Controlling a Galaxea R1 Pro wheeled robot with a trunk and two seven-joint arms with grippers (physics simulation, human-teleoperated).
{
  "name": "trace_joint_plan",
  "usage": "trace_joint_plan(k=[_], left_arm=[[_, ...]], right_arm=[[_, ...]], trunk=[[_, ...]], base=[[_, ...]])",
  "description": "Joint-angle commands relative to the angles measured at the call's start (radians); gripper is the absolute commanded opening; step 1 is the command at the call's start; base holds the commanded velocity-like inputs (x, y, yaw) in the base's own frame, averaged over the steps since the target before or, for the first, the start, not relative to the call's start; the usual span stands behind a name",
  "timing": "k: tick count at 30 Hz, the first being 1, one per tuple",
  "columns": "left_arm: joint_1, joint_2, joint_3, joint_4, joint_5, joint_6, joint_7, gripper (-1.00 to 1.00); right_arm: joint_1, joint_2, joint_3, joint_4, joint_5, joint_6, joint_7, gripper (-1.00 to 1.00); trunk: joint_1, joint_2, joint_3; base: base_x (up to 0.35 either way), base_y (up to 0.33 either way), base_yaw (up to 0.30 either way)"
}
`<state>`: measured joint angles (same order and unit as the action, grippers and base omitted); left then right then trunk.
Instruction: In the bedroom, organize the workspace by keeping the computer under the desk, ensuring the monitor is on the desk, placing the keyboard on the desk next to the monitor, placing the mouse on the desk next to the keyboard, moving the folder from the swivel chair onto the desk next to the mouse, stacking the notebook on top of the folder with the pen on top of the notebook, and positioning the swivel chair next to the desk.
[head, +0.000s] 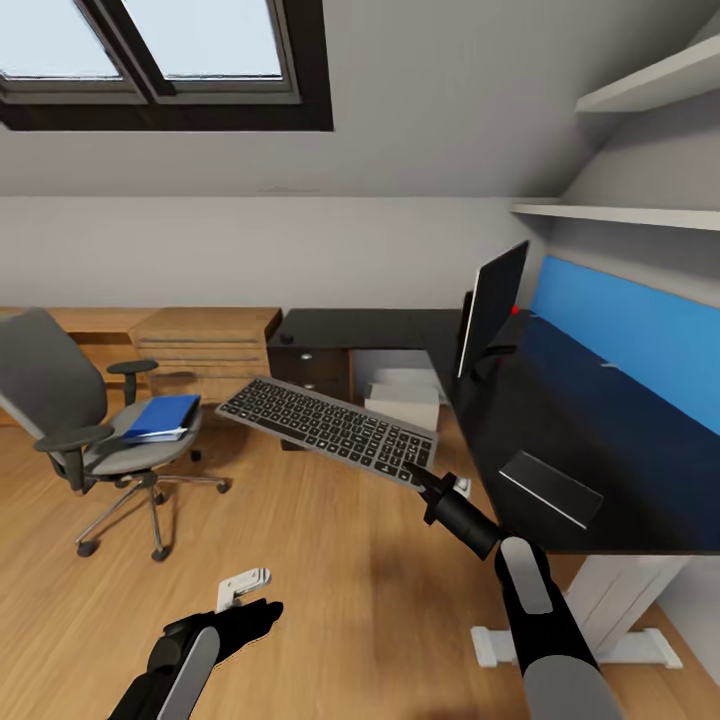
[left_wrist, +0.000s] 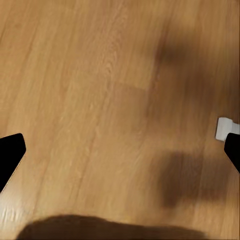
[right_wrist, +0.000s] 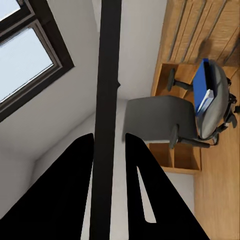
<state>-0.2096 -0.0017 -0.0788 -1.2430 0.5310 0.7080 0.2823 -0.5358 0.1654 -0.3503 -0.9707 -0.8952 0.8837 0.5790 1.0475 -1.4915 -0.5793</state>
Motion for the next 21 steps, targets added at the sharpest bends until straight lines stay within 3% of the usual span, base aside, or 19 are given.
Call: trace_joint_plan(k=[1, 18, 21], left_arm=[[-0.001, 0.0, -0.001, -0.001, 0.01, 0.002, 0.009, 1.0], [-0.001, 0.0, -0.001, 0.0, 0.011, 0.001, 0.01, 1.0], [-0.001, -0.001, -0.001, 0.004, 0.013, 0.001, 0.01, 1.0]], right_arm=[[-0.001, 0.0, -0.004, 0.0, 0.001, 0.004, 0.004, -1.0], [-0.001, -0.001, -0.003, -0.002, 0.007, -0.003, 0.002, -1.0], [-0.001, 0.0, -0.005, -0.002, 0.007, -0.011, 0.001, -1.0]], trunk=[[-0.003, 0.006, 0.002], [-0.068, 0.125, 0.055], [-0.068, 0.125, 0.055]], base=[[0.322, 0.029, 0.0], [0.327, 0.003, 0.0], [0.187, 0.0, 0.0]])
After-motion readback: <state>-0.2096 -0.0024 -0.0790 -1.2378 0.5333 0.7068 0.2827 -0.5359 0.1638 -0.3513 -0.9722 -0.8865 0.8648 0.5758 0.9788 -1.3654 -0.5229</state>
